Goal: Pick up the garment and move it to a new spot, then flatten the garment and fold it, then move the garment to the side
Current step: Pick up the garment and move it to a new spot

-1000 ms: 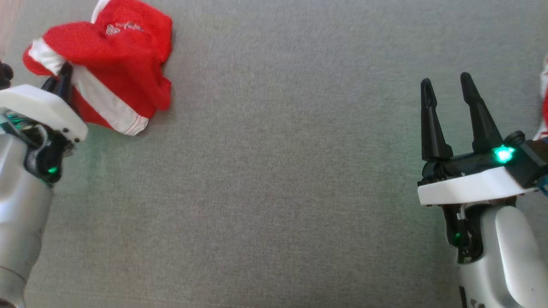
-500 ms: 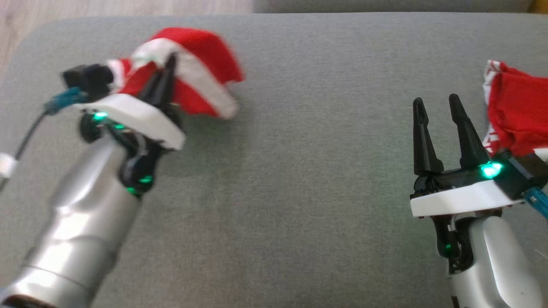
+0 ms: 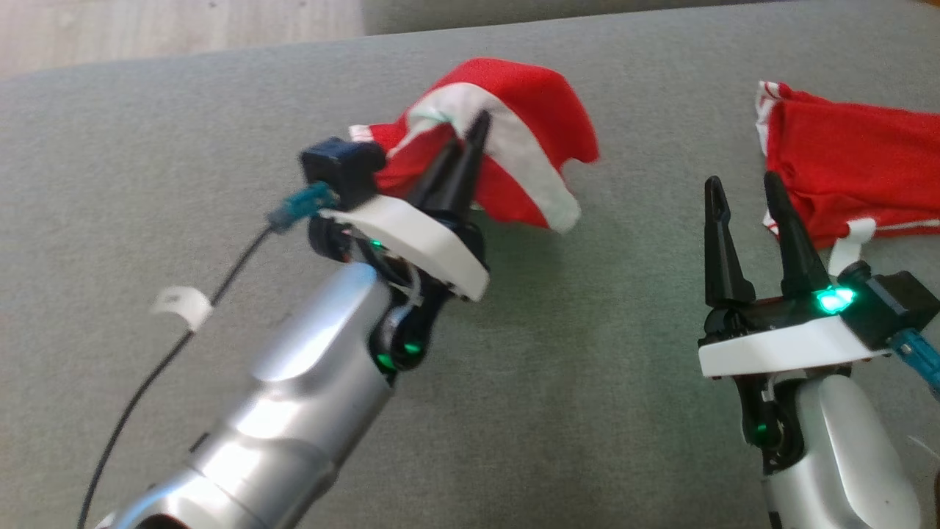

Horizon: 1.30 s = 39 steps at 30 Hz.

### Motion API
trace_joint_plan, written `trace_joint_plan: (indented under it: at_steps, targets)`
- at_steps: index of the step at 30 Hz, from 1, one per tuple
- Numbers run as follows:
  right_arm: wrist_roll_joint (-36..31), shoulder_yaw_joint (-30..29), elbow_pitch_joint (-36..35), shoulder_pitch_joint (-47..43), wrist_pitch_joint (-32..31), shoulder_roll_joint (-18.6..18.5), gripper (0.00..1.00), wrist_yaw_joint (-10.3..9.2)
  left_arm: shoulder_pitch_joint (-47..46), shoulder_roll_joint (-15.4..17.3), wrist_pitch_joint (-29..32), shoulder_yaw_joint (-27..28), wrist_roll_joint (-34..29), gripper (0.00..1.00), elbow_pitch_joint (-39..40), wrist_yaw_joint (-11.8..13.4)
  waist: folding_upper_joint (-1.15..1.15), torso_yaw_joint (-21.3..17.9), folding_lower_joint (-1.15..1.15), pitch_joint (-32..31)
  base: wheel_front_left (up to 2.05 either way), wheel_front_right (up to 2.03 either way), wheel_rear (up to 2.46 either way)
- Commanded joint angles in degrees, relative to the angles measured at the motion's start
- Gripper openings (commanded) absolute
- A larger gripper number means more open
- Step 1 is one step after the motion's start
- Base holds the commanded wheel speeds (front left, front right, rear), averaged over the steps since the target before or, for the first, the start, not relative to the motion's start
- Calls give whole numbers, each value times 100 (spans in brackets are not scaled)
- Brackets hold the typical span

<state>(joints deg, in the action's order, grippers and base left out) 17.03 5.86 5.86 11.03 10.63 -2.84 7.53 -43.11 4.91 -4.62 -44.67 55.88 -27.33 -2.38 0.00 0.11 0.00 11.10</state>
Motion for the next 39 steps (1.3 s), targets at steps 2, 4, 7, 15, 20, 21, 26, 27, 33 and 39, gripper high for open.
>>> trace_joint_plan:
  at_steps: [2, 4, 7, 15, 20, 21, 26, 27, 33, 39]
  targets:
    - [65, 139, -151, 165, 84, -4, 100, -4, -263, -26, -110, 23, -154, 0, 205, 88, 0, -133, 0, 41, 0, 0, 0]
    - [79, 144, -120, 167, 114, -4, 100, -4, -273, -99, -170, -77, -174, 0, 197, 146, 0, -189, 0, 60, 0, 0, 0]
    - [89, 164, -83, 174, 148, -4, 100, -4, -295, -161, -244, -289, -236, 65, 140, 227, 0, -245, 0, 90, 0, 0, 0]
    - [66, 114, 17, 174, 197, -4, 100, -4, -297, -191, -579, -532, -299, 100, -122, 265, 0, -190, 0, 78, 0, 0, 0]
    - [-1, 77, 129, 84, 195, -4, 100, -4, -161, 288, -924, -182, -432, 100, -104, 269, 0, 31, 0, -129, 0, 0, 0]
    - [-36, 76, 147, 64, 192, -4, 100, -4, -108, 425, -960, -114, -500, 100, -66, 285, 0, 74, 0, -171, 0, 0, 0]
    - [-88, 51, 245, -73, 194, -4, 100, -4, 443, 1123, -1031, 383, -811, 100, 311, 343, 0, 248, 0, -372, 0, 0, 0]
    - [-85, 51, 257, -104, 197, -4, 100, -4, 613, 1243, -1033, 561, -907, 100, 464, 366, 0, 276, 0, -401, 0, 0, 0]
    - [-107, 83, 311, -285, 217, -4, 100, -4, 2033, 1529, -1036, 1536, -1475, 100, 1307, 367, 0, 400, 0, -544, 0, 0, 0]
    - [-103, 85, 349, -415, 231, -4, 100, -4, 3027, 1229, -1037, 2190, -1844, 100, 1734, 229, 0, 467, 0, -625, 0, 0, 0]
